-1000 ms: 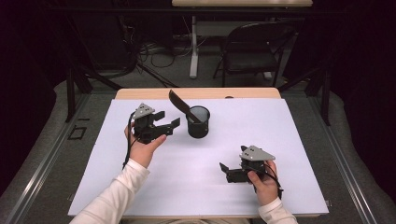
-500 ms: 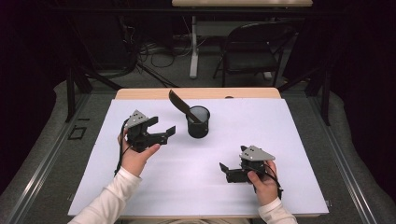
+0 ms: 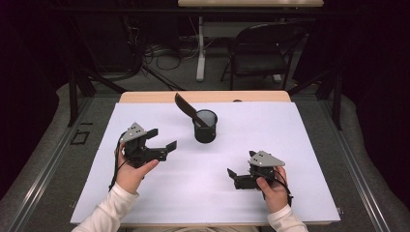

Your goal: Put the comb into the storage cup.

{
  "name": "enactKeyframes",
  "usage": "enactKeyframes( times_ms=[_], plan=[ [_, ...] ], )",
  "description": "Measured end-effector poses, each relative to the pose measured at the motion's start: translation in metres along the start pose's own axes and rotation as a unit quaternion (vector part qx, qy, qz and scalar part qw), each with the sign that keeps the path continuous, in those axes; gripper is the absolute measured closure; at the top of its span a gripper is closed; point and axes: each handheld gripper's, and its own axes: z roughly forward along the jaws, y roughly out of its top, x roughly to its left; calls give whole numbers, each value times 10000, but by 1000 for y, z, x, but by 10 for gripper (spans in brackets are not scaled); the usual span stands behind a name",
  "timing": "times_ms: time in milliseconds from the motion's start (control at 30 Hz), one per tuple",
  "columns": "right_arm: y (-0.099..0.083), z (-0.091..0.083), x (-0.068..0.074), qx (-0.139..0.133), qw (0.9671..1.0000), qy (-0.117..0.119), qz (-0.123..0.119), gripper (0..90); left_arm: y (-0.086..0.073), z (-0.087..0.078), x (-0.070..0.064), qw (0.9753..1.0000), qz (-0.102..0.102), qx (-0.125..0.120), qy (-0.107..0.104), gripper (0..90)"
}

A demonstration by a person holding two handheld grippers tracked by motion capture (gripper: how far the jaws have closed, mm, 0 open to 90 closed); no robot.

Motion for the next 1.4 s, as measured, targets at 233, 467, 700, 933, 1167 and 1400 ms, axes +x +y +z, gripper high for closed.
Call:
enactKeyframes(
  times_ms=[233,467,700,933,1167,1400],
  plan=[
    [0,0,0,-7,10000,-5,15,3,-16,-14,-2,9999,-75,-6,-100,105],
    [0,0,0,-9,10000,-2,9,3,-33,-25,-1,9999,-31,33,-94,127],
    [0,0,0,-9,10000,-17,-22,3,-47,-28,-1,9999,-76,24,-131,127],
    [0,0,1,-14,10000,-13,-26,3,-57,-28,1,9999,-67,-7,-104,127],
    [0,-1,1,-33,10000,-9,-19,3,-66,-27,6,9999,-49,-72,-68,129],
    [0,-1,1,-28,10000,-3,-38,3,-72,-28,15,9998,-1,-184,44,137]
  ],
)
